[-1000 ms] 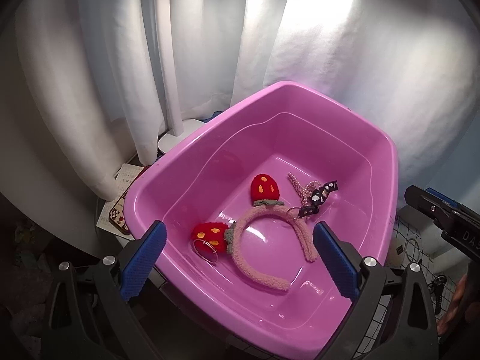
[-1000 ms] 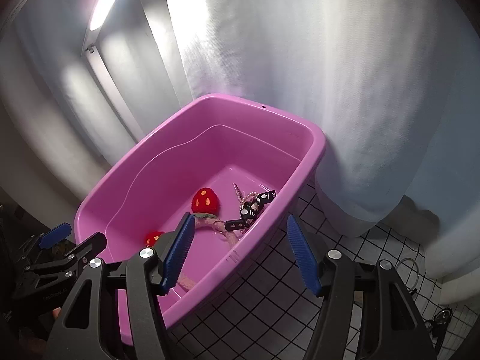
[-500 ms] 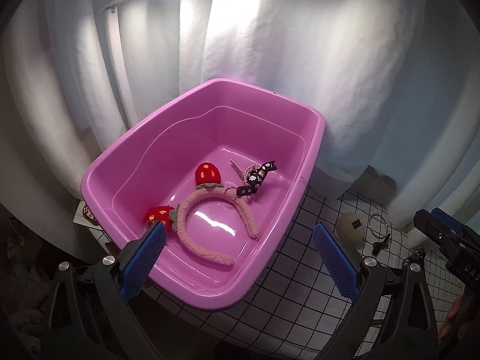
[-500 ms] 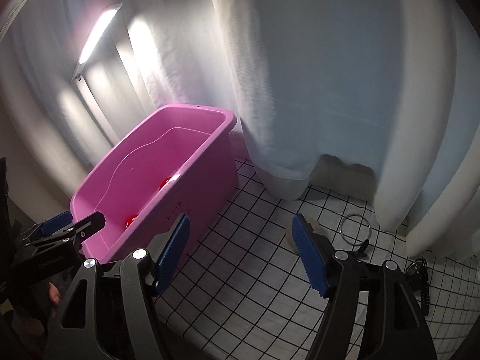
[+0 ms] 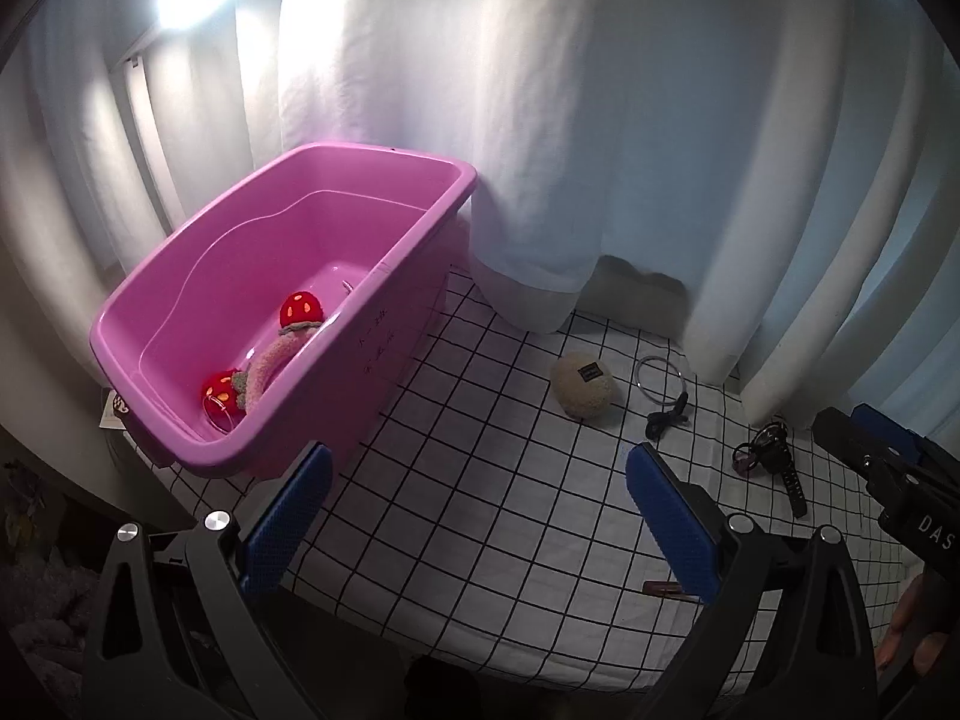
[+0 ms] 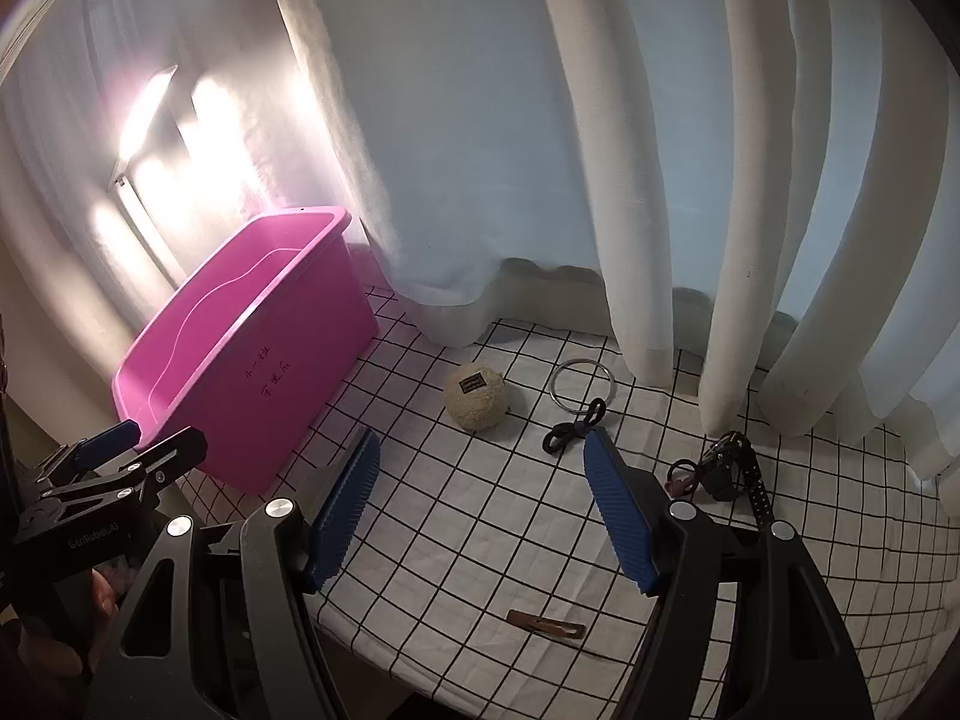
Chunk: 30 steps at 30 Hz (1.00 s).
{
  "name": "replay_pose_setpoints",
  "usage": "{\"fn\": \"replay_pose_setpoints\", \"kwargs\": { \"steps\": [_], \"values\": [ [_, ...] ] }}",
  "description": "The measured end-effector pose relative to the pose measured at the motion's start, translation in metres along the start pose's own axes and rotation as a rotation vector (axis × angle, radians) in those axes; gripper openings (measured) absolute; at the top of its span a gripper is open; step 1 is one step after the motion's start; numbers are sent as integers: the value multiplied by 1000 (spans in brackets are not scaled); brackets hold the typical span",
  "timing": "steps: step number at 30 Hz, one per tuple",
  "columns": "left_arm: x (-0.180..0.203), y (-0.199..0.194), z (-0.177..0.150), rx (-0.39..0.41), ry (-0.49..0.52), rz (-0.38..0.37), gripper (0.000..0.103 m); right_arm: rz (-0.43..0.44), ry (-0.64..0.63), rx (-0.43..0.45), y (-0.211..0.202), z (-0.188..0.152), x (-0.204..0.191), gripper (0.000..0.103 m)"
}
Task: Organize jewelry
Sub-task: 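Move both tools away from the tub toward the brown clip and black watch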
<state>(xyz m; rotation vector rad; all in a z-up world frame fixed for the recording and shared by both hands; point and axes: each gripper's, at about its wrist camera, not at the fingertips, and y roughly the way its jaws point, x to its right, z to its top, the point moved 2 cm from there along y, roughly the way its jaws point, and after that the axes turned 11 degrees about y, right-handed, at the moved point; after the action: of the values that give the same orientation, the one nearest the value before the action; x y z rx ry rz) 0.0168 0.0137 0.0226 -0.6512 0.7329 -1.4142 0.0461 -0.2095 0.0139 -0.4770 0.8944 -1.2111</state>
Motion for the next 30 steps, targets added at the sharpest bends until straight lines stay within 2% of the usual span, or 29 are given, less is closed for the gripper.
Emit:
{"fn": "replay_pose_setpoints", "kwargs": {
  "steps": [7,17,23,27,30],
  "values": [
    [41,-6,-30,-35,-24,-22,96,1,30,3,-22,-24,54,68],
    [77,0,-68,-99,-58,8,96,11,54,-52,-16,-64,116,68],
    [88,14,-81,-127,-32,1,96,-37,107,-54,-11,-75,146,68],
    [101,30,-84,-137,37,-21,96,-107,139,-44,-3,-75,161,68],
    [111,41,-86,-136,51,-63,96,-147,146,-40,3,-73,169,67]
  ]
}}
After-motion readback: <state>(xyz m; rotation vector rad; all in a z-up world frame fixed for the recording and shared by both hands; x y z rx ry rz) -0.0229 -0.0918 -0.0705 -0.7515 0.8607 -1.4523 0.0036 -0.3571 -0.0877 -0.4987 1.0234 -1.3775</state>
